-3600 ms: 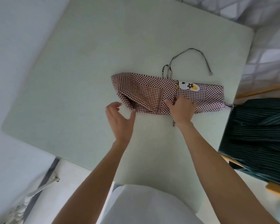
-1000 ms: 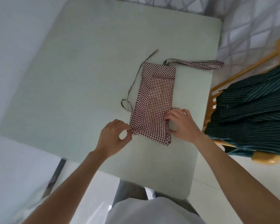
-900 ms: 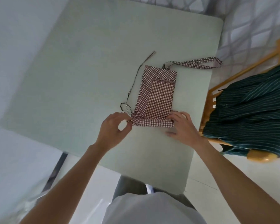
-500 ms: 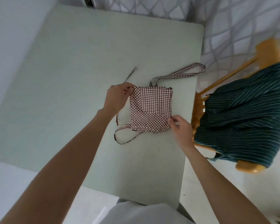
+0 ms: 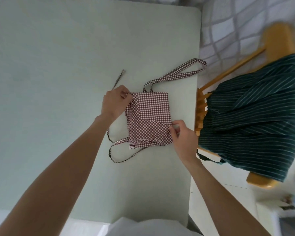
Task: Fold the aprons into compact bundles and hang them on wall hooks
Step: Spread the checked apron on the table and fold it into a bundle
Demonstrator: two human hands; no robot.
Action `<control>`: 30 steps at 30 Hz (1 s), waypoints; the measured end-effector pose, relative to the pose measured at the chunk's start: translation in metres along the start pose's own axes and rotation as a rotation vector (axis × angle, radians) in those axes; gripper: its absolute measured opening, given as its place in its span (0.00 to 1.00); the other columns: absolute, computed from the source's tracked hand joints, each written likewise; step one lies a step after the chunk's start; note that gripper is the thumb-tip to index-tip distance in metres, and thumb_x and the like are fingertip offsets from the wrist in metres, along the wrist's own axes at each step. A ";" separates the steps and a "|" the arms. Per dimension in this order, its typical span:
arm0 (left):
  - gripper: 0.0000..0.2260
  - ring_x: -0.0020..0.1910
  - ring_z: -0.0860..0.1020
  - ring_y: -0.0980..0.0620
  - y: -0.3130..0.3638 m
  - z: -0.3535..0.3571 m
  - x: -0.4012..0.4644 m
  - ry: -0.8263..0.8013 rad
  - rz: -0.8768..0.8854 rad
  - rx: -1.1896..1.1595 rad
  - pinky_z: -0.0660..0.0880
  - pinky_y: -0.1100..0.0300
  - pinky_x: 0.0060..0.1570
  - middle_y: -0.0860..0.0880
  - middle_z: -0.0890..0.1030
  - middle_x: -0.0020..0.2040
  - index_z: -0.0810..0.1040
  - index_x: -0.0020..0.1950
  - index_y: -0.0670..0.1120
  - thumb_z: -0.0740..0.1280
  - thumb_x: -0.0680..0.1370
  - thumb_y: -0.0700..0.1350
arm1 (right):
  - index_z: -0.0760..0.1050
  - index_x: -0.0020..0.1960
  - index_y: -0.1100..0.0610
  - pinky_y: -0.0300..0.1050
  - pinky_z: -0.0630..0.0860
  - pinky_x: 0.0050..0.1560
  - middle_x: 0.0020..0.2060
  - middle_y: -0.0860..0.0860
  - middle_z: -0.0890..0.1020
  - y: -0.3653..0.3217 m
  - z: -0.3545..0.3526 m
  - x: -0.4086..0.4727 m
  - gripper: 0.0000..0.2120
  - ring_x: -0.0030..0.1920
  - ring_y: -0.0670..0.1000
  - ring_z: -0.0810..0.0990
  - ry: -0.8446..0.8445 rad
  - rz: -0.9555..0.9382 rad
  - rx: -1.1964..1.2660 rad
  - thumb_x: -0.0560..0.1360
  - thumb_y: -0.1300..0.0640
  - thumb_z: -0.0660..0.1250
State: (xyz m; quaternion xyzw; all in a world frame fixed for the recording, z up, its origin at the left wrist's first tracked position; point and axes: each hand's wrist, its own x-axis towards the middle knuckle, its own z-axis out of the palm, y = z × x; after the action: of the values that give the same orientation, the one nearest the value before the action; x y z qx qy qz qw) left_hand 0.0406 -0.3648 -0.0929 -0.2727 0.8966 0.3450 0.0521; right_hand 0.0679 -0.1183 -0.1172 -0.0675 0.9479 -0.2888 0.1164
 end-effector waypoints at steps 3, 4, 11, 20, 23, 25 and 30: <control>0.08 0.47 0.78 0.49 -0.004 0.000 -0.003 -0.013 -0.038 0.044 0.72 0.59 0.49 0.50 0.82 0.44 0.79 0.51 0.47 0.64 0.74 0.47 | 0.73 0.58 0.56 0.41 0.75 0.36 0.40 0.51 0.83 0.000 0.000 0.000 0.10 0.37 0.51 0.81 0.006 -0.045 -0.051 0.78 0.54 0.64; 0.09 0.48 0.79 0.48 -0.008 0.002 -0.004 -0.034 -0.050 0.082 0.72 0.58 0.49 0.49 0.82 0.47 0.79 0.52 0.47 0.64 0.75 0.47 | 0.73 0.59 0.56 0.40 0.74 0.35 0.39 0.51 0.83 -0.001 0.000 0.000 0.11 0.37 0.51 0.81 -0.003 -0.057 -0.077 0.78 0.54 0.64; 0.15 0.58 0.72 0.45 -0.011 -0.002 -0.036 0.161 0.387 0.201 0.72 0.52 0.52 0.44 0.75 0.59 0.74 0.61 0.44 0.62 0.79 0.51 | 0.75 0.55 0.59 0.45 0.77 0.41 0.47 0.56 0.80 0.002 -0.010 0.010 0.09 0.46 0.54 0.78 0.130 -0.429 -0.282 0.76 0.57 0.65; 0.33 0.62 0.72 0.45 -0.052 0.025 -0.115 -0.188 0.565 0.441 0.66 0.49 0.63 0.46 0.74 0.64 0.72 0.64 0.46 0.68 0.66 0.65 | 0.74 0.64 0.56 0.53 0.52 0.72 0.63 0.55 0.75 0.019 -0.027 0.042 0.20 0.67 0.56 0.69 -0.286 -0.978 -0.593 0.71 0.58 0.65; 0.33 0.63 0.72 0.45 -0.056 0.023 -0.110 -0.224 0.533 0.457 0.64 0.48 0.66 0.46 0.73 0.65 0.72 0.64 0.46 0.73 0.65 0.61 | 0.71 0.66 0.58 0.54 0.48 0.73 0.64 0.56 0.74 0.018 -0.033 0.053 0.24 0.68 0.57 0.69 -0.432 -1.001 -0.578 0.70 0.57 0.64; 0.30 0.60 0.75 0.45 -0.056 0.023 -0.107 -0.207 0.557 0.442 0.66 0.49 0.64 0.46 0.75 0.62 0.73 0.62 0.45 0.74 0.65 0.58 | 0.68 0.65 0.59 0.54 0.47 0.73 0.65 0.58 0.72 0.015 -0.034 0.056 0.24 0.69 0.56 0.68 -0.504 -0.966 -0.547 0.70 0.55 0.66; 0.21 0.47 0.79 0.48 -0.056 0.018 -0.104 -0.141 0.585 0.352 0.71 0.48 0.61 0.49 0.78 0.52 0.72 0.55 0.46 0.63 0.67 0.56 | 0.70 0.56 0.53 0.61 0.54 0.71 0.63 0.57 0.74 0.017 -0.034 0.059 0.17 0.63 0.57 0.75 -0.489 -1.022 -0.548 0.69 0.57 0.69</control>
State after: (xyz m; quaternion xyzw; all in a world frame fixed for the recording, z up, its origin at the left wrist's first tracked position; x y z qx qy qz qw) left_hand 0.1560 -0.3407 -0.1103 0.0337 0.9768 0.2032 0.0590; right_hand 0.0010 -0.0978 -0.1100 -0.6035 0.7815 -0.0308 0.1554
